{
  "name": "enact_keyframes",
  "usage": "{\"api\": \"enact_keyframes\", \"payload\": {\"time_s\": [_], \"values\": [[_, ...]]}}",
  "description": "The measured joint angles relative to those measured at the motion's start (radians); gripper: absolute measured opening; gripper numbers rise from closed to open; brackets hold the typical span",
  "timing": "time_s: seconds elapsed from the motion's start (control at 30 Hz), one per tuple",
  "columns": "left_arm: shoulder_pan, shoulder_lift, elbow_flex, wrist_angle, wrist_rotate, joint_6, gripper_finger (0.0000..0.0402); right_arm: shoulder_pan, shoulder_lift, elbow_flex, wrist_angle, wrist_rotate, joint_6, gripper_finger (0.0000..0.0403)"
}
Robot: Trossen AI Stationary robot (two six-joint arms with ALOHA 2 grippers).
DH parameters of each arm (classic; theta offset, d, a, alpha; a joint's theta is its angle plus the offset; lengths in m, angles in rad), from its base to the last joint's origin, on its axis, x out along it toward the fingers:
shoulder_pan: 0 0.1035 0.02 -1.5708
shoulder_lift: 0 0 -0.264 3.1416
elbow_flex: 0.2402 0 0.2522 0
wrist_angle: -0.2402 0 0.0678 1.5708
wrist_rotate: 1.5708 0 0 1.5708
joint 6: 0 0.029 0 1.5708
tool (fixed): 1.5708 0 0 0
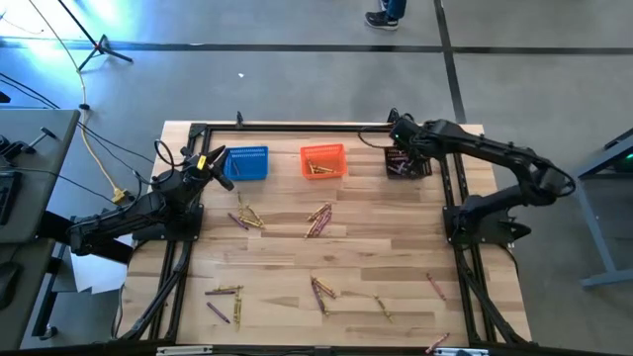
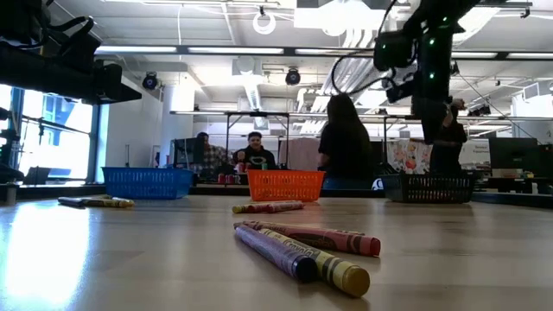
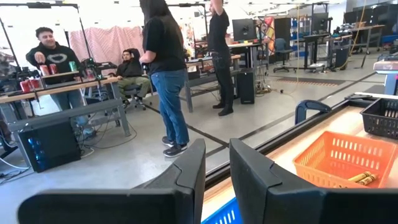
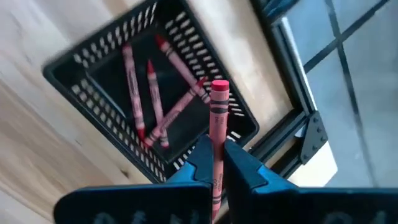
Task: Sort crayons
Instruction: Put the red crayon into the black bin
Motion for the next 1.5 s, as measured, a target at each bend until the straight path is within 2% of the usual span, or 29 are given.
{"api": "enact_keyframes", "payload": {"time_s": [0.3, 0.53, 0.67, 0.77, 0.97, 1.1, 1.2, 1.33, 1.4, 1.5], "values": [[0.000, 0.000, 0.000, 0.000, 0.000, 0.000, 0.0060, -0.021, 0.122, 0.000, 0.027, -0.048, -0.084, 0.0003], [0.000, 0.000, 0.000, 0.000, 0.000, 0.000, 0.0060, -0.021, 0.157, 0.000, 0.095, -0.053, -0.141, 0.0003], [0.000, 0.000, 0.000, 0.000, 0.000, 0.000, 0.0060, -0.021, 0.161, 0.001, 0.098, -0.093, -0.144, 0.0005], [0.000, 0.000, 0.000, 0.000, 0.000, 0.000, 0.0060, -0.021, 0.161, 0.001, 0.097, -0.097, -0.135, 0.0021], [0.000, 0.000, 0.000, 0.000, 0.000, 0.000, 0.0060, -0.021, 0.161, 0.006, 0.071, -0.073, -0.131, 0.0078], [0.000, 0.000, 0.000, 0.000, 0.000, 0.000, 0.0060, -0.018, 0.161, 0.069, -0.047, -0.064, -0.020, 0.0098], [0.000, 0.000, 0.000, 0.000, 0.000, 0.000, 0.0060, -0.019, 0.161, 0.161, -0.207, -0.150, 0.143, 0.0099], [0.000, 0.000, 0.000, 0.000, 0.000, 0.000, 0.0060, -0.009, 0.150, 0.250, -0.377, -0.432, 0.340, 0.0091], [0.000, 0.000, 0.000, 0.000, 0.000, 0.000, 0.0060, 0.027, 0.127, 0.254, -0.406, -0.553, 0.404, 0.0086], [0.000, 0.000, 0.000, 0.000, 0.000, 0.000, 0.0060, 0.132, 0.090, 0.222, -0.426, -0.624, 0.490, 0.0080]]}}
